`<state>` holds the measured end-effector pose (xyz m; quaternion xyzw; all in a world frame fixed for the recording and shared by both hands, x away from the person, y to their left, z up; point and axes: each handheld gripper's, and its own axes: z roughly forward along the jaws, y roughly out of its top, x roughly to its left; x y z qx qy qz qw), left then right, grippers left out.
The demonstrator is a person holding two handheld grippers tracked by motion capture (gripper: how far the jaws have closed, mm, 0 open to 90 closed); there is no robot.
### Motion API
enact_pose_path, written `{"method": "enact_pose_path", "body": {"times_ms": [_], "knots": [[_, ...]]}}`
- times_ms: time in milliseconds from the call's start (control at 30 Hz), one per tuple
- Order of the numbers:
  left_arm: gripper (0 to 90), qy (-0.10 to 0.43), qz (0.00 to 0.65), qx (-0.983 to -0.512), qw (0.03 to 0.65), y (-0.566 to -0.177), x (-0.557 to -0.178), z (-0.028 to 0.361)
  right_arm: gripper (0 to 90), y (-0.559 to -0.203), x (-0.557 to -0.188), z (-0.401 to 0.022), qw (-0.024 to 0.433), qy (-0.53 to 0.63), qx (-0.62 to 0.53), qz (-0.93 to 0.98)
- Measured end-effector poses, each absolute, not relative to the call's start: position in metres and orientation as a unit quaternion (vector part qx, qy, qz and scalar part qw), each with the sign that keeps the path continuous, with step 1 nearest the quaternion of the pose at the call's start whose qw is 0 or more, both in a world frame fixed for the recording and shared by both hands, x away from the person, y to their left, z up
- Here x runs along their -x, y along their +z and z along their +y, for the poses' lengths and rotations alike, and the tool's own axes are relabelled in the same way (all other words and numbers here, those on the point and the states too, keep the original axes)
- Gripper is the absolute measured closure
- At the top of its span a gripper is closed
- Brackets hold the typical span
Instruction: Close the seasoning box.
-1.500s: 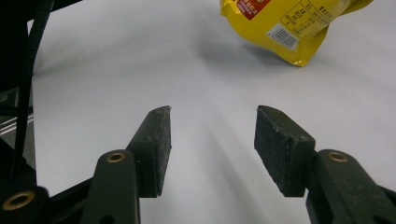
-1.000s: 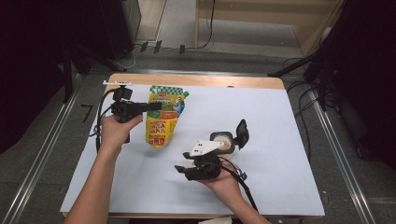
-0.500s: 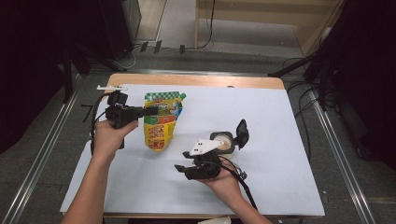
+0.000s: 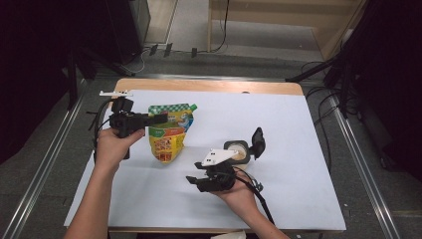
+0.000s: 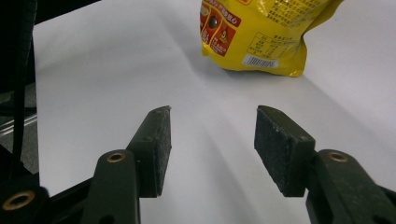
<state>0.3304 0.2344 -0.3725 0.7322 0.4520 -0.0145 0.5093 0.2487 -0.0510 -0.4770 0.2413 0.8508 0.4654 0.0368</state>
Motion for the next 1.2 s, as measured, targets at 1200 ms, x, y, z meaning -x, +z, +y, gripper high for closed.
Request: {"method": "enact_pose_path", "body": {"times_ms": [1200], "knots": [[64.6, -0.006, 0.452, -0.732, 0.510, -0.341, -0.317, 0.242, 48.0, -0.476, -0.249, -0.052, 0.040, 0.466, -0.239, 0.851]]}}
